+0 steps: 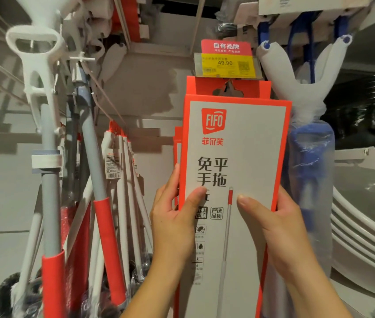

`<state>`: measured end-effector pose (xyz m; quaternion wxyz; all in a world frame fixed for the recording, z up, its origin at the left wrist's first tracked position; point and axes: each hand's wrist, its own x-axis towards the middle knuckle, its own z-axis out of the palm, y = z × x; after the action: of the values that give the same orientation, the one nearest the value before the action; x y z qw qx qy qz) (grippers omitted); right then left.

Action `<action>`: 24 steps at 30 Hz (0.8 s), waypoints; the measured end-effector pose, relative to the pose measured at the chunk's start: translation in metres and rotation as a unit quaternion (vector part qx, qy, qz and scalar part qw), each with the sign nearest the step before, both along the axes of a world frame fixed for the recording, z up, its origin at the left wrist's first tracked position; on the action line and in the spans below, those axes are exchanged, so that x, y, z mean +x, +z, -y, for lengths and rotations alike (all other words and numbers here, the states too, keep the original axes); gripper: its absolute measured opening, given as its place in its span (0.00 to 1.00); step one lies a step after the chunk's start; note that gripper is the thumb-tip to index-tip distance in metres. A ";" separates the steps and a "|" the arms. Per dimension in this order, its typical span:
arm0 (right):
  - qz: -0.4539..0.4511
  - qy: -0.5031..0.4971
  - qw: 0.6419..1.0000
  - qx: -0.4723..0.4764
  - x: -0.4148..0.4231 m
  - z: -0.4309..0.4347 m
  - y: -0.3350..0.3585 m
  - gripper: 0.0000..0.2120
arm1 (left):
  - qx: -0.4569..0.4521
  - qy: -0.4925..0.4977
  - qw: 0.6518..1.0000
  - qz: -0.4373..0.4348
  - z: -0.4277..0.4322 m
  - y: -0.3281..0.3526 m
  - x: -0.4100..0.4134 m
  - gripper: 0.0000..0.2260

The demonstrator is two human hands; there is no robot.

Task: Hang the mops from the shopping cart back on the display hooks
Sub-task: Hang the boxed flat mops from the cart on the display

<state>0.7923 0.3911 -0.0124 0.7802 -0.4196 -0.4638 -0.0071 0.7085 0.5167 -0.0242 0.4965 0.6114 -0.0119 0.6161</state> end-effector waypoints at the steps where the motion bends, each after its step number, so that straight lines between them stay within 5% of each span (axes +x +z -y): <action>1: 0.002 0.001 1.000 0.002 0.001 -0.002 0.001 0.25 | 0.000 0.002 1.000 -0.002 -0.001 0.002 0.000 0.30; 24: -0.039 0.019 0.999 -0.033 0.057 -0.048 0.005 0.17 | -0.031 0.018 0.998 -0.044 -0.048 -0.002 0.057 0.32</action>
<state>0.8489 0.4391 -0.0073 0.7833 -0.4366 -0.4408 0.0392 0.7658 0.5651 -0.0257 0.5045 0.6222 0.0403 0.5973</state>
